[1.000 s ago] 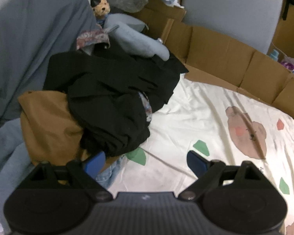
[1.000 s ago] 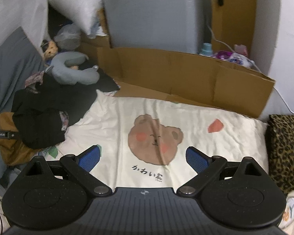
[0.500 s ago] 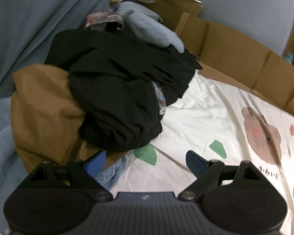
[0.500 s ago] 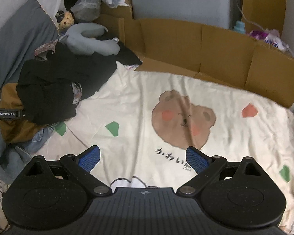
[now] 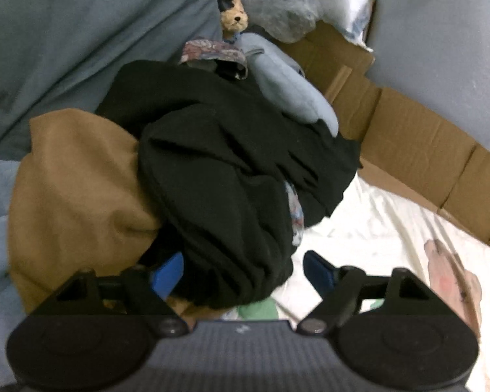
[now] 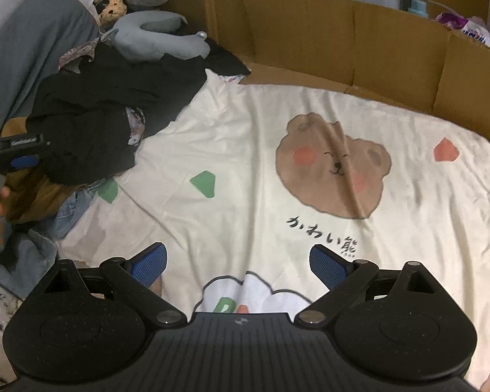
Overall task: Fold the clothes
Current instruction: 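Move the left tool to the clothes pile and grasp the black knit garment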
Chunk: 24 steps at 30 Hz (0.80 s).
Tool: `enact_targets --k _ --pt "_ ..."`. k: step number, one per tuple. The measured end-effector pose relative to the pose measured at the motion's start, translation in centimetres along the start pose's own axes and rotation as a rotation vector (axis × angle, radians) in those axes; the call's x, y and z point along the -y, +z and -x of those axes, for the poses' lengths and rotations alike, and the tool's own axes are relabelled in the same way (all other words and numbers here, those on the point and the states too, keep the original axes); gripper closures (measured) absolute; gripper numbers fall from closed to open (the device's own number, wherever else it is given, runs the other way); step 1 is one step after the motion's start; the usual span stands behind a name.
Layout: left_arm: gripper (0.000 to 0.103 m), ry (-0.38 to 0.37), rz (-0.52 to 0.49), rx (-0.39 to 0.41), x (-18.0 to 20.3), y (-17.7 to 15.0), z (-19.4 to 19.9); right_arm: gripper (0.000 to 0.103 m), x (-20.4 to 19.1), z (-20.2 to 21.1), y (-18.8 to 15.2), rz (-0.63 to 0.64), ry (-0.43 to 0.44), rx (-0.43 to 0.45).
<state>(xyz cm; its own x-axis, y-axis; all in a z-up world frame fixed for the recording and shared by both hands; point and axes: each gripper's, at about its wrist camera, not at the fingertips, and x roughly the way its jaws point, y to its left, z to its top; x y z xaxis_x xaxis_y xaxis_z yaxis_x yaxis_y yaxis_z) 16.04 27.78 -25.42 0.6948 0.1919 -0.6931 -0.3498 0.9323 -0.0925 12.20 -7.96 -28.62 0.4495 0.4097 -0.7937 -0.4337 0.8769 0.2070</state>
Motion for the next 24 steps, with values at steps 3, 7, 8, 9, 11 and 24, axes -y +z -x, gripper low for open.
enact_targets --k 3,7,8,9,11,24 --pt "0.020 0.058 -0.003 0.003 -0.2 0.0 -1.2 0.006 -0.4 -0.1 -0.2 0.009 0.005 -0.005" --pt "0.029 0.041 0.007 0.019 -0.7 0.0 -2.1 0.006 -0.6 -0.1 -0.3 0.011 0.018 -0.008" --pt "0.037 0.051 0.021 0.013 -0.8 0.1 -2.1 0.006 -0.6 -0.1 -0.3 0.012 0.022 -0.010" --pt "0.059 0.062 0.035 0.007 -1.0 0.1 -2.2 0.006 -0.7 0.0 -0.4 0.012 0.025 -0.012" --pt "0.079 0.063 0.072 -0.009 -1.5 0.3 -2.2 0.006 -0.7 0.0 -0.4 0.009 0.031 -0.015" --pt "0.096 -0.124 0.036 -0.003 1.5 0.5 2.9 0.009 -1.6 -0.3 -1.0 -0.016 0.088 -0.022"
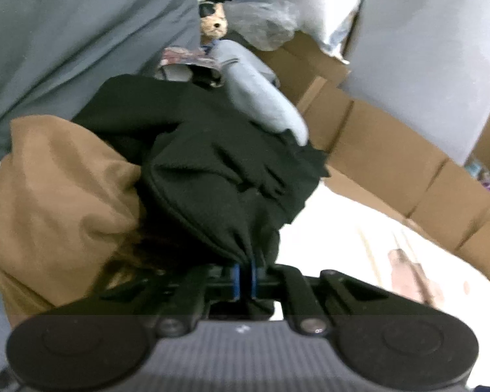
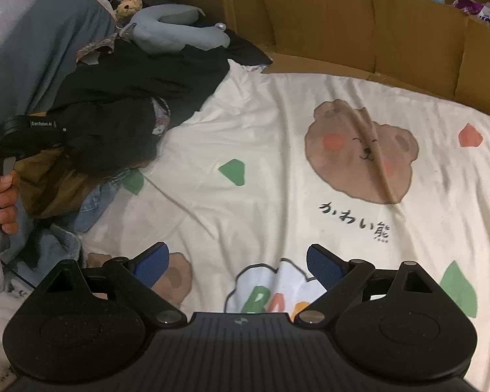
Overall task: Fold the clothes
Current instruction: 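Move the left tool to the clothes pile and grasp the black knit garment, then grasp the black knit garment with the right tool beside the left tool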
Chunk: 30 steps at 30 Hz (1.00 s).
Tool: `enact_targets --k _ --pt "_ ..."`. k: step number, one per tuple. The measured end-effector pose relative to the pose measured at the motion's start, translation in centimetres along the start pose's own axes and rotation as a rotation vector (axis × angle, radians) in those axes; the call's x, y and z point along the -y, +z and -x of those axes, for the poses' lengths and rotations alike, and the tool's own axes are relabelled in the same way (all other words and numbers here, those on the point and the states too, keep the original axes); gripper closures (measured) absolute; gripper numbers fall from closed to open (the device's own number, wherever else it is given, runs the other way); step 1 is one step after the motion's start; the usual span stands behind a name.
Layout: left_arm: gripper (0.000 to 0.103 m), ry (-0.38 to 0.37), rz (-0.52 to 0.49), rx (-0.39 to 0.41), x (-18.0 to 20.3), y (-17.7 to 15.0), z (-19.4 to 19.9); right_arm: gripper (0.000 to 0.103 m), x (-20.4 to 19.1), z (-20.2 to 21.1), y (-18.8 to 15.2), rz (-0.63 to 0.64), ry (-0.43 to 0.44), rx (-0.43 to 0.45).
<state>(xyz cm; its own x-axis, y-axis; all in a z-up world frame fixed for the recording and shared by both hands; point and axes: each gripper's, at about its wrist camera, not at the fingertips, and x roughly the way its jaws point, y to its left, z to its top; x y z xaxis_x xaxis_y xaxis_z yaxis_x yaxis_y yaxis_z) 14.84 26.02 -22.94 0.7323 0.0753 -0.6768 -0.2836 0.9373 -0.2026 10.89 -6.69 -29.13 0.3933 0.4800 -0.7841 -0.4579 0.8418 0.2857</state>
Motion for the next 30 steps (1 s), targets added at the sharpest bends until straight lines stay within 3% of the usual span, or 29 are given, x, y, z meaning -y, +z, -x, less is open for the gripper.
enact_targets --k 10,19,25,30 --pt "0.097 -0.149 -0.073 -0.054 4.6 -2.1 2.9 0.012 -1.7 0.3 0.4 0.039 0.076 0.028" --pt "0.097 -0.300 -0.135 -0.166 9.4 -5.9 4.3 0.012 -3.6 0.0 0.1 0.067 0.136 0.037" --pt "0.097 -0.375 -0.096 -0.215 10.5 -7.5 4.9 0.013 -4.1 -0.2 -0.4 0.058 0.176 0.057" --pt "0.097 -0.407 -0.077 -0.237 10.8 -7.0 4.3 0.023 -4.5 -1.7 -1.0 0.024 0.158 0.055"
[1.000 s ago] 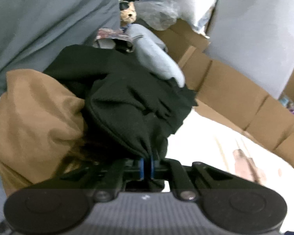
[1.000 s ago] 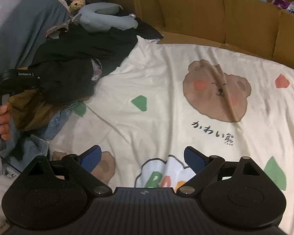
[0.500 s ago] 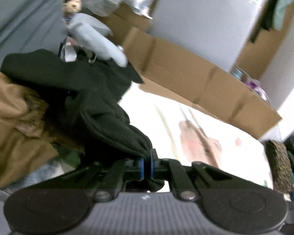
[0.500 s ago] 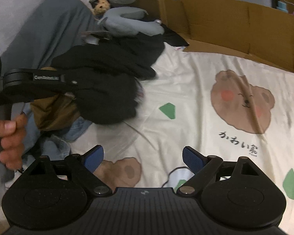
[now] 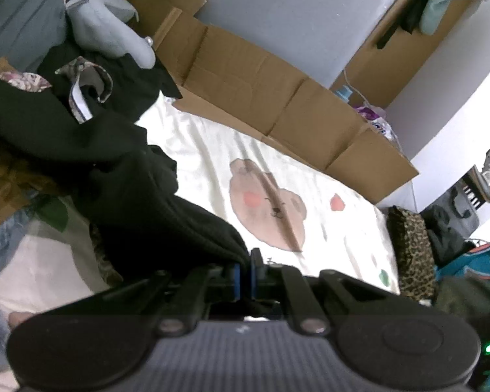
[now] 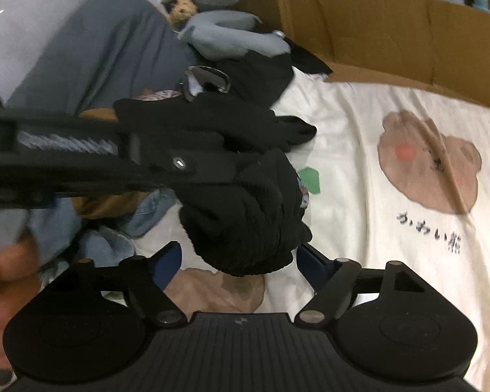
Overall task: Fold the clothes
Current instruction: 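Grasp the black knit garment with the right tool beside the left tool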
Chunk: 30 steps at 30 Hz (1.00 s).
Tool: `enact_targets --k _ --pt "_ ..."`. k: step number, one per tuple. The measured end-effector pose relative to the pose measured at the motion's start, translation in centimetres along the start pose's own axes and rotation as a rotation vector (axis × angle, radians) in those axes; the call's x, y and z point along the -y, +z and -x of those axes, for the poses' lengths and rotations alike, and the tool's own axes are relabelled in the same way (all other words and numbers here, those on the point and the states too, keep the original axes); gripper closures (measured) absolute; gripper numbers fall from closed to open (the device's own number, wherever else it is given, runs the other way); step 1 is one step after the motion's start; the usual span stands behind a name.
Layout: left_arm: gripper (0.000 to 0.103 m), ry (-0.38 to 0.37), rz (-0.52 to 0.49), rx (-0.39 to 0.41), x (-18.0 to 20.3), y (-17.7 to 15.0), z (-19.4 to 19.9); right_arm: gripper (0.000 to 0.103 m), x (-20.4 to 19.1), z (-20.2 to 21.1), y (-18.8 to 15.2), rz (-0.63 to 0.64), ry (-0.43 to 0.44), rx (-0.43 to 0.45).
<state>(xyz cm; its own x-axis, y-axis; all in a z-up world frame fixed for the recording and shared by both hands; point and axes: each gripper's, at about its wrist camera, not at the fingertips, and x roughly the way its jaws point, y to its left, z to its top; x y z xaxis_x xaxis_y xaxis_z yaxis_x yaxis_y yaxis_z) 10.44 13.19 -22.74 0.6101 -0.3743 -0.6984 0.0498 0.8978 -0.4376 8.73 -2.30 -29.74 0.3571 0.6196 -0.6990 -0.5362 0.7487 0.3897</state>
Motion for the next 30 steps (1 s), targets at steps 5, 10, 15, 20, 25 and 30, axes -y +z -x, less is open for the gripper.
enact_targets --k 5,10,15,20,25,30 --pt "0.097 -0.061 0.009 -0.005 0.8 0.0 0.6 0.024 -0.3 -0.9 -0.3 0.010 -0.047 0.046" --pt "0.095 -0.059 0.016 -0.009 1.0 0.5 1.0 0.076 0.0 -1.7 -0.2 0.043 -0.077 0.061" --pt "0.084 -0.051 0.019 -0.019 0.7 1.1 0.9 0.086 1.2 -0.9 0.1 0.054 -0.073 0.030" --pt "0.051 -0.056 0.029 0.013 -0.1 0.2 2.1 0.090 3.5 0.9 0.4 0.001 -0.094 0.009" --pt "0.047 0.009 0.041 -0.001 -2.1 -1.3 1.7 0.090 5.6 2.1 0.4 -0.077 -0.122 -0.005" --pt "0.047 0.080 0.066 -0.090 -4.9 -3.7 -2.0 0.091 7.6 2.8 0.0 -0.162 -0.143 -0.016"
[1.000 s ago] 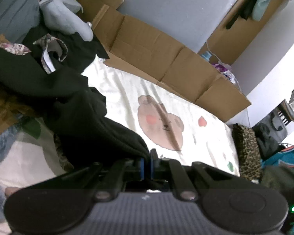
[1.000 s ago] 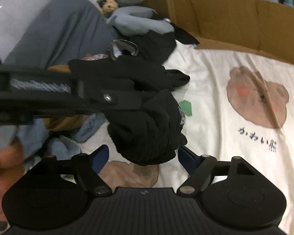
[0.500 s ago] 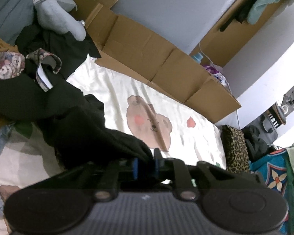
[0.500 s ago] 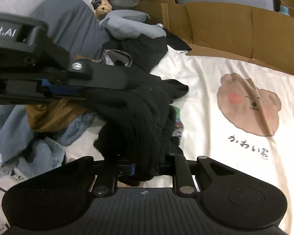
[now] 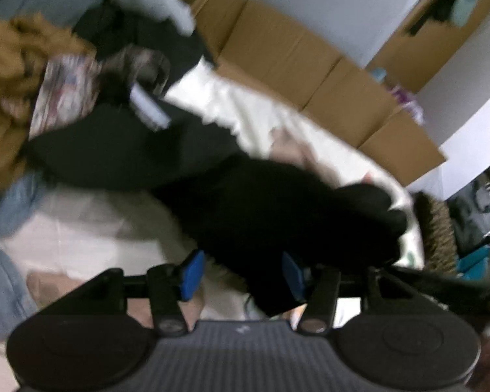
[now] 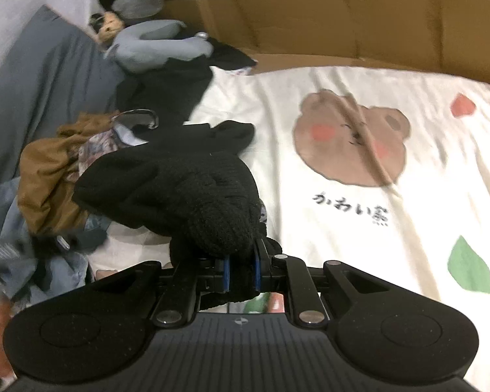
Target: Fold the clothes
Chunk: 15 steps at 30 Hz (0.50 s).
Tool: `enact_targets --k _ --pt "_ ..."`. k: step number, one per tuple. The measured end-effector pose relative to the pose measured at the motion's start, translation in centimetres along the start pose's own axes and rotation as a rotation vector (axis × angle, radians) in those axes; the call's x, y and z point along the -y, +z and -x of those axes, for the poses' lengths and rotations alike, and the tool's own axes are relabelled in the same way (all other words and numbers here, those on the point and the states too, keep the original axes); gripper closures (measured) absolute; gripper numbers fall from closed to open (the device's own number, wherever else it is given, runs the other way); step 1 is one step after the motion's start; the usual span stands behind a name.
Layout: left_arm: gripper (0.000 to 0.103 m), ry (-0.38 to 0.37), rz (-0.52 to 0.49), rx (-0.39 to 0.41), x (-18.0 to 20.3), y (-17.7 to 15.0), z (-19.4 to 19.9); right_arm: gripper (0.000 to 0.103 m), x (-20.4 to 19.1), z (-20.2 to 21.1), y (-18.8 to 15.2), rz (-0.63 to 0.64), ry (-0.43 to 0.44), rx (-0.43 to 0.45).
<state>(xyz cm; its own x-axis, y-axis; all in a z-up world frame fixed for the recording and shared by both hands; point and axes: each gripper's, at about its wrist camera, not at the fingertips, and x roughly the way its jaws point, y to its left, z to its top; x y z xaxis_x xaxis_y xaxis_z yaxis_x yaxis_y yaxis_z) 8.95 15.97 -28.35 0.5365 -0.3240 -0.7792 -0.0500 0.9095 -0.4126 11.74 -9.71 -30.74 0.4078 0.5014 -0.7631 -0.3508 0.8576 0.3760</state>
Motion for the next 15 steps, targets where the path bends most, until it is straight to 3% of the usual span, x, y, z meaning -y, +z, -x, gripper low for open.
enact_targets --k 3,5,15 --pt "0.047 -0.008 0.054 -0.039 -1.2 -0.9 -2.5 0.091 0.8 0.3 -0.1 -0.023 -0.010 -0.007" --pt "0.044 -0.026 0.089 -0.004 -1.8 -1.3 -3.4 0.091 0.9 0.4 -0.1 -0.021 -0.014 -0.006" --pt "0.037 -0.090 0.257 -0.029 -3.1 -2.2 -8.4 0.091 0.6 0.2 -0.2 -0.023 -0.025 -0.006"
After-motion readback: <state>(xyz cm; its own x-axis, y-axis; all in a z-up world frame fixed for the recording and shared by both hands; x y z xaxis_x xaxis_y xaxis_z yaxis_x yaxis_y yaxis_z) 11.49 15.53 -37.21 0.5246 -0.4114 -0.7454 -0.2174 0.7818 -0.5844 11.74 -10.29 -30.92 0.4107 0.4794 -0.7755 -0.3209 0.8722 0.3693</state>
